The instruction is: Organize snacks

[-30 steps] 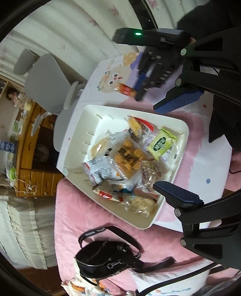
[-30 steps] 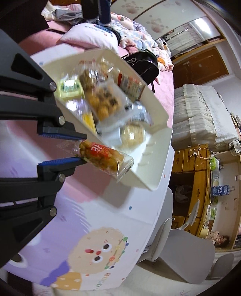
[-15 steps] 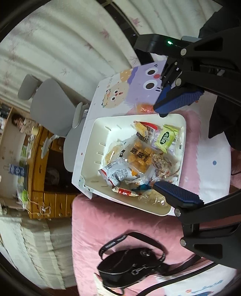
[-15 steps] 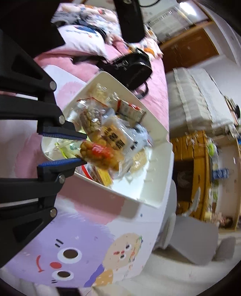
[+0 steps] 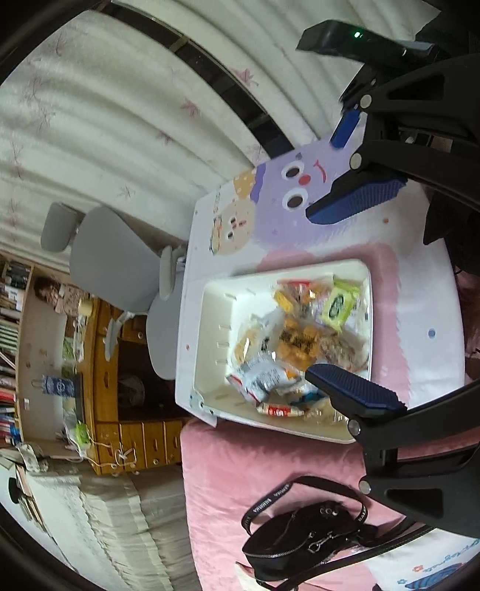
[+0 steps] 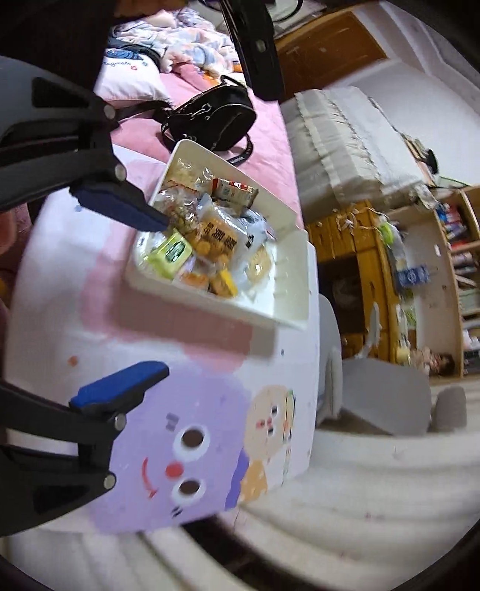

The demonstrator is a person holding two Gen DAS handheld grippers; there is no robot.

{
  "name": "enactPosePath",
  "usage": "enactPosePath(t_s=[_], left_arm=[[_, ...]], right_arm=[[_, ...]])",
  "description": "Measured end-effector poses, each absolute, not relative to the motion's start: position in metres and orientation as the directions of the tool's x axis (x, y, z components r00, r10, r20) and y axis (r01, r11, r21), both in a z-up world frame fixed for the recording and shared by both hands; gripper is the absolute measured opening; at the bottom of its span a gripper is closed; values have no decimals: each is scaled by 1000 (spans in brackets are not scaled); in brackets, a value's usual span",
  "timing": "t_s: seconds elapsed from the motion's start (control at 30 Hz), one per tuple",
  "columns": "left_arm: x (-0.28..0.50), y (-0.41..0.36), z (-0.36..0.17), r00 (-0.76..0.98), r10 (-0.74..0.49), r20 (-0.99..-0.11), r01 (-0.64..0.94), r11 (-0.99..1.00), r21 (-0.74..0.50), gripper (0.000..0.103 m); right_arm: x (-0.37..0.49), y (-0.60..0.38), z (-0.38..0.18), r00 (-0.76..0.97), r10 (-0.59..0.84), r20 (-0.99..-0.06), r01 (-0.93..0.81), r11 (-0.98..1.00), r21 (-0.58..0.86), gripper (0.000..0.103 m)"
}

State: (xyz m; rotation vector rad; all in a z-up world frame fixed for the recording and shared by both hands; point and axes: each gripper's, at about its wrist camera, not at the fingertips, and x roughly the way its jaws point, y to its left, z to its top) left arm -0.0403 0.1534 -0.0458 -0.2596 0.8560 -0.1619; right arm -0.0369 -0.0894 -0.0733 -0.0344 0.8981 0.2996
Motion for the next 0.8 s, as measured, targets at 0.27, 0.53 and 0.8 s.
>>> enactPosePath(t_s=[0.27, 0.53, 0.8], left_arm=[[-63, 87, -25, 643, -297, -706, 93, 945, -313, 79], [-108, 22, -16, 695, -238, -679, 89, 965, -247, 85], [-124, 5, -27, 659, -54, -750, -79, 987, -140, 88]], right_arm=[[-81, -158, -28, 617, 165, -769, -194, 979, 54, 100], [-112, -178, -16, 520, 187, -834, -313, 950, 18, 101], [-126, -193, -7, 495, 220, -841, -261, 960, 98, 101]])
